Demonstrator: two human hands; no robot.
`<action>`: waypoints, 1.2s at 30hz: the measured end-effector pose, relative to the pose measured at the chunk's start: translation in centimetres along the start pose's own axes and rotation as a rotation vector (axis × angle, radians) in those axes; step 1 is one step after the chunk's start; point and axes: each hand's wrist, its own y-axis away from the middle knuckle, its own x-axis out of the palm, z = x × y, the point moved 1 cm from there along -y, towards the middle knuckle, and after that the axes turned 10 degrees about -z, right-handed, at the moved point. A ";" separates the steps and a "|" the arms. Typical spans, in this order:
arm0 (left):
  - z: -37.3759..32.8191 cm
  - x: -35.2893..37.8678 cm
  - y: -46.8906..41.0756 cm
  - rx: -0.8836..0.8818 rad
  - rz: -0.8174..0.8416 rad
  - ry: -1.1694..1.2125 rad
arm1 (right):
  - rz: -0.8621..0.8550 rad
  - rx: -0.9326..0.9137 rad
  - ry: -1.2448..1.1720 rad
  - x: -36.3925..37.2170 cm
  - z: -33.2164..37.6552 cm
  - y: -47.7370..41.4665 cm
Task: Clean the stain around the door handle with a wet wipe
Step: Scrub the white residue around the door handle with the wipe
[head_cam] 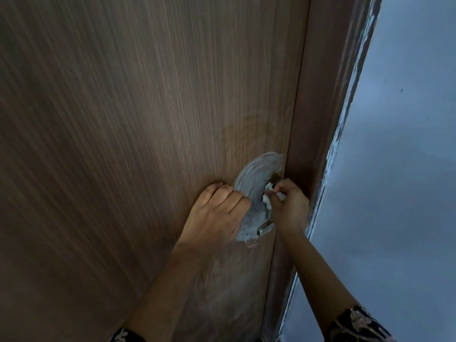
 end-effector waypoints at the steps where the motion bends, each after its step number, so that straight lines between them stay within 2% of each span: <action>1: 0.0 0.0 0.0 0.000 -0.002 0.000 | 0.020 0.010 0.008 0.2 -0.2 0.0; 4: 0.0 0.0 0.0 -0.005 -0.015 -0.001 | 0.090 0.044 0.121 0.3 -1.0 0.2; 8: -0.1 0.0 0.1 -0.009 -0.014 -0.004 | 0.084 -0.018 0.460 0.1 -0.7 0.5; 12: -0.1 -0.1 0.0 -0.002 -0.013 -0.008 | 0.110 -0.041 0.528 0.3 -0.3 0.2; 14: -0.1 -0.1 0.0 0.012 -0.005 -0.016 | 0.129 -0.029 0.413 0.1 -0.4 0.2; 18: 0.0 0.0 0.1 0.020 0.005 -0.001 | 0.110 0.191 -0.117 -2.4 -1.4 -0.5; 21: -0.2 0.0 0.1 0.006 -0.005 -0.001 | -0.002 0.505 -0.555 -4.0 -3.6 -0.3; 23: -0.2 0.0 0.1 -0.017 -0.011 0.005 | -0.088 0.745 -0.721 -3.9 -5.2 0.9; 25: -0.2 0.0 0.2 -0.020 -0.007 0.002 | -0.145 0.901 -0.765 -3.1 -6.2 2.8; 27: -0.2 0.0 0.4 -0.008 0.008 -0.006 | -0.092 0.940 -0.779 -1.9 -6.3 5.0; 30: -0.2 -0.1 0.5 0.008 0.022 -0.013 | 0.041 0.854 -0.692 0.0 -5.7 6.8; 33: -0.3 -0.3 0.6 0.023 0.016 -0.018 | 0.005 0.827 -0.772 1.0 -5.0 6.4; 36: -0.3 -0.3 0.7 0.027 0.017 -0.012 | -0.063 0.816 -0.754 2.0 -4.8 5.5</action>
